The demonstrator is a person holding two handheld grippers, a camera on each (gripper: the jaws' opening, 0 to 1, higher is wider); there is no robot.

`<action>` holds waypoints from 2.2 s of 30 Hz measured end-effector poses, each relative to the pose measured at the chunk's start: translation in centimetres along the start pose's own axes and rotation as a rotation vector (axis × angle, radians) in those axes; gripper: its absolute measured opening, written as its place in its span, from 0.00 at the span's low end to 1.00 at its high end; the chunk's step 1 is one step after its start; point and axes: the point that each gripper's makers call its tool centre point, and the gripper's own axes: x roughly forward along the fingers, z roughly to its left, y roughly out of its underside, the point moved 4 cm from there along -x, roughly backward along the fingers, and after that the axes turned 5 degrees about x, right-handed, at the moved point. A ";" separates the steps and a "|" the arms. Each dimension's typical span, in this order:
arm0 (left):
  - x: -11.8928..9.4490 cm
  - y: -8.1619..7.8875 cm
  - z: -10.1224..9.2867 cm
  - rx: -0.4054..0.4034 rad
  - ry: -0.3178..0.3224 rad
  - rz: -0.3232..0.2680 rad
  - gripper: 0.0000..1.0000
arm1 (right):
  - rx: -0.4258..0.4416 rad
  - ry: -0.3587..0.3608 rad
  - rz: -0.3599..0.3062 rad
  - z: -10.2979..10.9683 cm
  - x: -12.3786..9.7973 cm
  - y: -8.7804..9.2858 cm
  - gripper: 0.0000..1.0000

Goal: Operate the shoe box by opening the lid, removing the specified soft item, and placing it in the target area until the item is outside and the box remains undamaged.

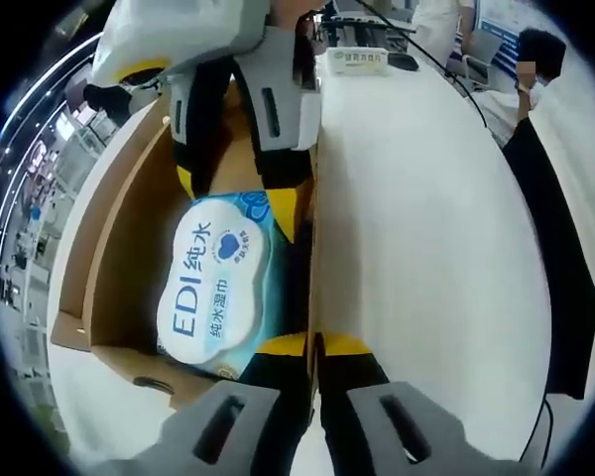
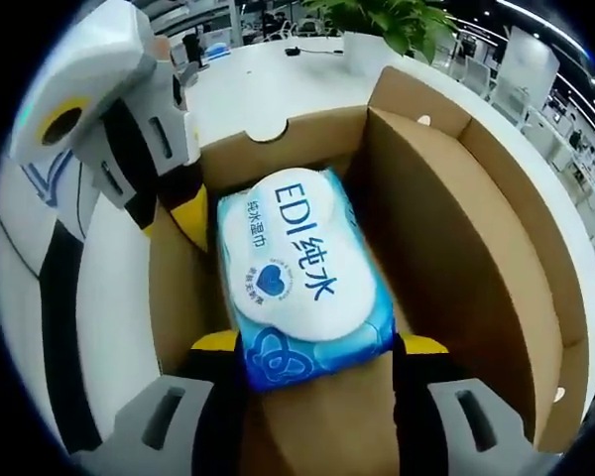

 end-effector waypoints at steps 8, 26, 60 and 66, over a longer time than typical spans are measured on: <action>0.0 0.0 0.0 0.000 0.001 0.002 0.01 | -0.006 -0.005 -0.008 -0.1 -0.1 0.3 0.58; 0.1 0.0 0.1 -0.010 0.004 0.000 0.01 | 0.001 -0.006 0.019 -1.3 -1.1 2.4 0.59; 0.0 0.0 0.0 -0.021 -0.002 0.008 0.01 | -0.033 0.012 0.118 -2.3 -2.5 5.0 0.58; 0.0 0.0 0.2 -0.034 0.009 0.013 0.01 | -0.033 0.014 0.120 -2.4 -2.4 5.0 0.58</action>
